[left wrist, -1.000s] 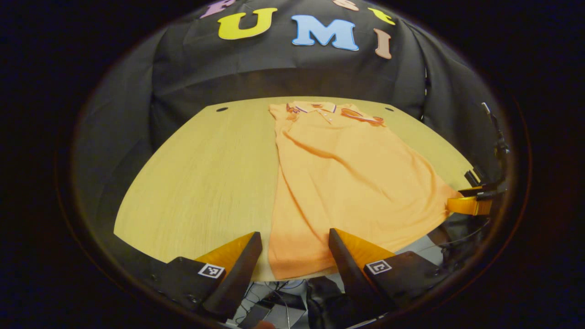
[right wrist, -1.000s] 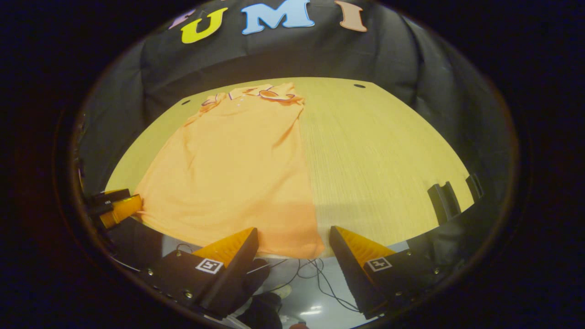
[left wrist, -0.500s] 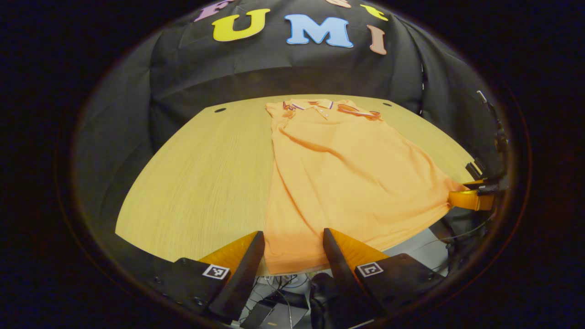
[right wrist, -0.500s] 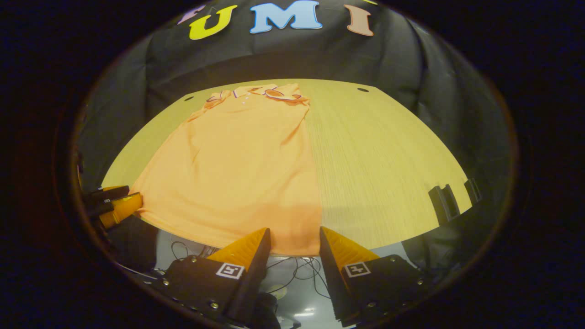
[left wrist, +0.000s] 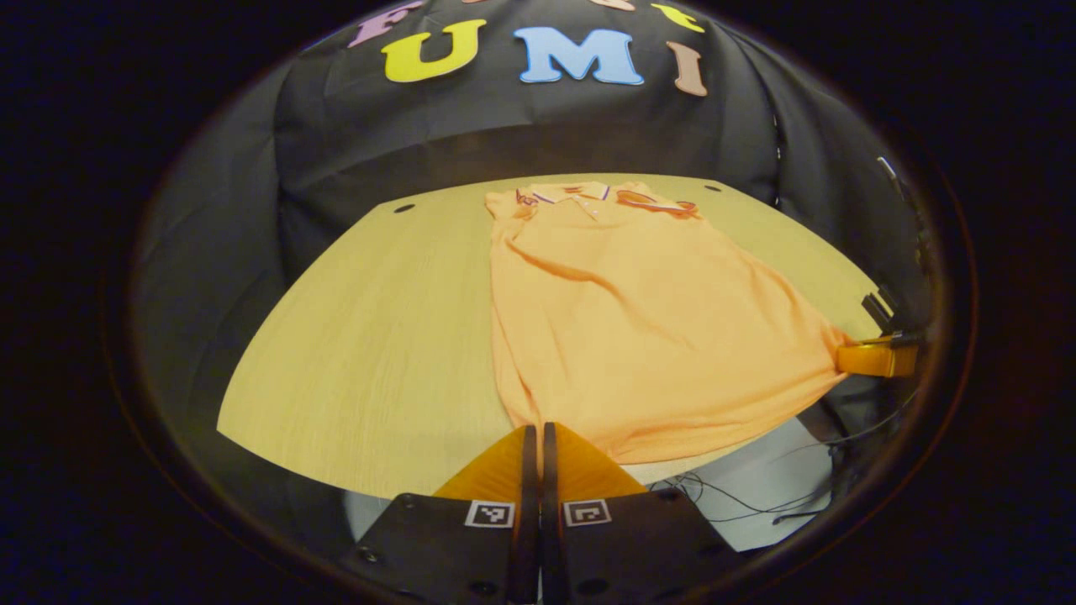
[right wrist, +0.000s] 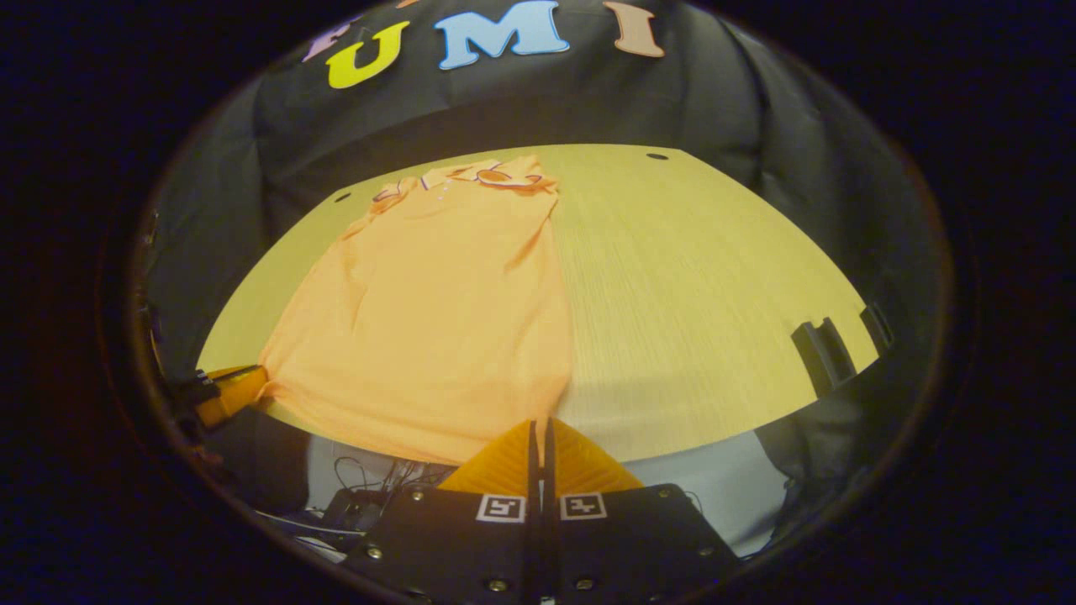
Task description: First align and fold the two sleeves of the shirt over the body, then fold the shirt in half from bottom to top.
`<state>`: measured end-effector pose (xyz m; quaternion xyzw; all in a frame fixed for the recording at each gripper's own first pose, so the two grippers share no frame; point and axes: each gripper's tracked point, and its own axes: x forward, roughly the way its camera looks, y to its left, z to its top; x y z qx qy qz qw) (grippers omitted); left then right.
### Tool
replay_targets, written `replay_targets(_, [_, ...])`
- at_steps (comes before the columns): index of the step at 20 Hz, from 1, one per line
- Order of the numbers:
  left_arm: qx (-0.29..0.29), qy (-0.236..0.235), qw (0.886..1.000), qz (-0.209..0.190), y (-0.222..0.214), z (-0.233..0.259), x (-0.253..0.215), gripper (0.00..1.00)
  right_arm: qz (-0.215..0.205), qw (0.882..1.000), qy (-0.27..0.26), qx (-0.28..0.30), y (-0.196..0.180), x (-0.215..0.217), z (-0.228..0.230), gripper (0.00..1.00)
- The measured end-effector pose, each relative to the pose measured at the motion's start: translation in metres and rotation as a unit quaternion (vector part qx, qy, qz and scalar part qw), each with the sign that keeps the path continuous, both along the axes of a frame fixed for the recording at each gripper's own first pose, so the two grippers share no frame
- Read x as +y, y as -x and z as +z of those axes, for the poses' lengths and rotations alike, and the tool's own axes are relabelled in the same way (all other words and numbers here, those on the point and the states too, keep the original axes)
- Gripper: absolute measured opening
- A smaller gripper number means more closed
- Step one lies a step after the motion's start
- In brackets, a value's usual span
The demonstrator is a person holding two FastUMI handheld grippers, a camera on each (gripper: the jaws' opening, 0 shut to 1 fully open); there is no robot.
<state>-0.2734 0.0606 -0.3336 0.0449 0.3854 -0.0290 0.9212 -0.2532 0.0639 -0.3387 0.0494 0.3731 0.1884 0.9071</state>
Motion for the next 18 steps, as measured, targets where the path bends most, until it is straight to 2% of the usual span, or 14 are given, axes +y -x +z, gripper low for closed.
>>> replay_targets(2, [0.000, 0.016, 1.000, 0.013, -0.001, 0.004, -0.003, 0.07, 0.005, 1.000, 0.000, -0.012, -0.002, -0.003, 0.010, 0.01])
replay_targets(8, [-0.024, 0.025, 0.999, 0.018, -0.016, 0.030, -0.012, 0.07, 0.020, 0.998, 0.004, -0.051, -0.019, -0.010, 0.044, 0.01])
replay_targets(18, [-0.064, 0.037, 0.997, 0.018, -0.087, 0.064, -0.018, 0.07, 0.031, 0.994, 0.014, -0.099, -0.077, 0.001, 0.087, 0.01])
